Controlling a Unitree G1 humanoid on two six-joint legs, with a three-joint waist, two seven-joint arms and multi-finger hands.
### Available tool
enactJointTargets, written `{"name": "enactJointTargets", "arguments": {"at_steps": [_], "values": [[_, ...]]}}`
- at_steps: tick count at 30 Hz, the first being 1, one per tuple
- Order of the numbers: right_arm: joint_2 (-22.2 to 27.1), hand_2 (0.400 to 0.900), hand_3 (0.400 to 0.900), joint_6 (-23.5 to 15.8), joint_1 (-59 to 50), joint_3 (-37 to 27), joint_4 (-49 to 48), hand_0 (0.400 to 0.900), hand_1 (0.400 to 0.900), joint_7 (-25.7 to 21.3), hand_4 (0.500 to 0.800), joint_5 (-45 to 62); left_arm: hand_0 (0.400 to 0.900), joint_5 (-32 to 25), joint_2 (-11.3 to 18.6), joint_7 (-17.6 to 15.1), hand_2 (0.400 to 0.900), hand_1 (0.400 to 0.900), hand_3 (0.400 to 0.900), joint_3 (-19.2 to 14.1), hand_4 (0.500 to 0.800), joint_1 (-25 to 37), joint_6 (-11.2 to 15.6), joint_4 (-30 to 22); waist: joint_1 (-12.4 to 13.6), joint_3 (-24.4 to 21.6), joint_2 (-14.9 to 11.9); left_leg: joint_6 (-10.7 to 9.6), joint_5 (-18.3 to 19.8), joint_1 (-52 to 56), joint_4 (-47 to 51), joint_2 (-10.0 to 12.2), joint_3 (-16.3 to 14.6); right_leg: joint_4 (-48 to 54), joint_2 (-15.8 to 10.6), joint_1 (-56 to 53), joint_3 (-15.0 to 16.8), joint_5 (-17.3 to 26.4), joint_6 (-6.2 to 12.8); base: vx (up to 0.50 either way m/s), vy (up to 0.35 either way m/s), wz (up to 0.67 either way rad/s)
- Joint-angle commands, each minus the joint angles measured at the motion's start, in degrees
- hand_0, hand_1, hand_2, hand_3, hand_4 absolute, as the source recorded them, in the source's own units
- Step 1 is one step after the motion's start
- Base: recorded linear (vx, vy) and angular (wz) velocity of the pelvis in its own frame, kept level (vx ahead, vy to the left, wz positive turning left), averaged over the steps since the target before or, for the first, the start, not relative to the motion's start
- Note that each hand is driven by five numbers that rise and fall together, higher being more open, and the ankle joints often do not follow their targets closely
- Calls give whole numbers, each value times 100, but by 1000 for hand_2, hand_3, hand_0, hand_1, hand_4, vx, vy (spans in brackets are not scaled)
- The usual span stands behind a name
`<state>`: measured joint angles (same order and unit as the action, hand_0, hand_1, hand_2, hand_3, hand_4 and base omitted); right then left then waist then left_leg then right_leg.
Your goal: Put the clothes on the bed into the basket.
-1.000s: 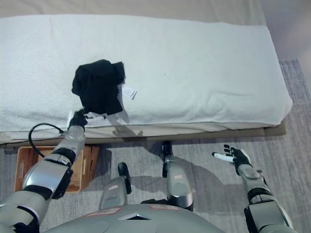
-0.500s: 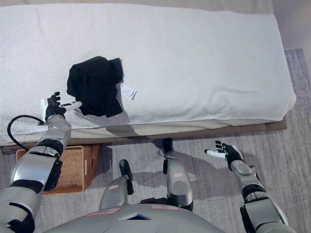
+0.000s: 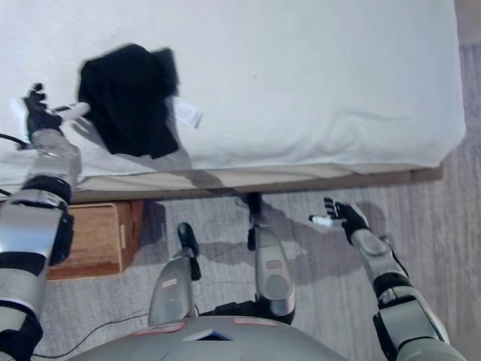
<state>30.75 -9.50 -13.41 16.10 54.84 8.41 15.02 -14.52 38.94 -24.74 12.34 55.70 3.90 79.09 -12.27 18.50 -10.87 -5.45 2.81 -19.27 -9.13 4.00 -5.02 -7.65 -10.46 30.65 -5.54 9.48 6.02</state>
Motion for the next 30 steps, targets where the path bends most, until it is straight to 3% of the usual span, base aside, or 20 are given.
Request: {"name": "enactJointTargets", "arguments": {"at_steps": [1,6,12,13,14,16,23,30], "values": [[675,900,900,-184,56,143,-87,900,900,-53,800,348,900,-142,564,-53,900,900,900,247,800,457,284,101,4,-366,44,53,841,-77,-749,204,112,192,57,688,407,694,412,-72,-35,-17],[784,900,900,-265,154,218,-777,900,900,-79,800,460,900,-555,442,194,900,900,900,309,800,660,355,-80,-156,-365,17,78,971,-734,-1169,249,164,156,135,1178,486,750,393,-59,-23,-10],[821,900,900,-320,263,179,-1038,900,900,-69,800,475,900,-552,240,433,900,900,900,476,800,656,348,-43,-286,-425,29,116,1039,-1006,-1296,213,155,98,136,1441,539,769,381,-29,4,-8],[809,900,900,-326,272,174,-1040,900,900,-70,800,461,735,-548,213,491,735,735,735,473,701,607,341,-19,-303,-446,33,121,1050,-1027,-1305,214,146,100,128,1463,548,774,383,-2,20,-14],[811,900,900,-324,278,178,-1048,900,900,-72,800,449,504,-563,184,533,504,504,504,467,562,564,336,-7,-312,-465,42,128,1057,-1019,-1289,205,139,94,138,1488,549,774,384,10,19,-10],[806,900,900,-332,319,168,-1010,900,900,-66,800,428,400,-596,100,586,400,400,400,466,500,497,361,-46,-316,-507,68,146,1082,-1015,-1289,188,144,89,122,1496,576,776,380,10,10,-3],[777,900,900,-379,391,109,-760,900,900,-58,800,317,400,-581,31,651,400,400,400,445,500,348,403,-75,-305,-713,186,142,1092,-919,-1180,143,140,106,74,1441,561,762,383,26,9,1],[681,900,900,-371,451,-21,-242,900,900,-70,800,196,400,-505,10,746,400,400,400,171,500,-126,401,-66,-166,-914,252,103,1075,-205,-807,171,105,147,48,932,524,685,404,95,3,-2]]}}
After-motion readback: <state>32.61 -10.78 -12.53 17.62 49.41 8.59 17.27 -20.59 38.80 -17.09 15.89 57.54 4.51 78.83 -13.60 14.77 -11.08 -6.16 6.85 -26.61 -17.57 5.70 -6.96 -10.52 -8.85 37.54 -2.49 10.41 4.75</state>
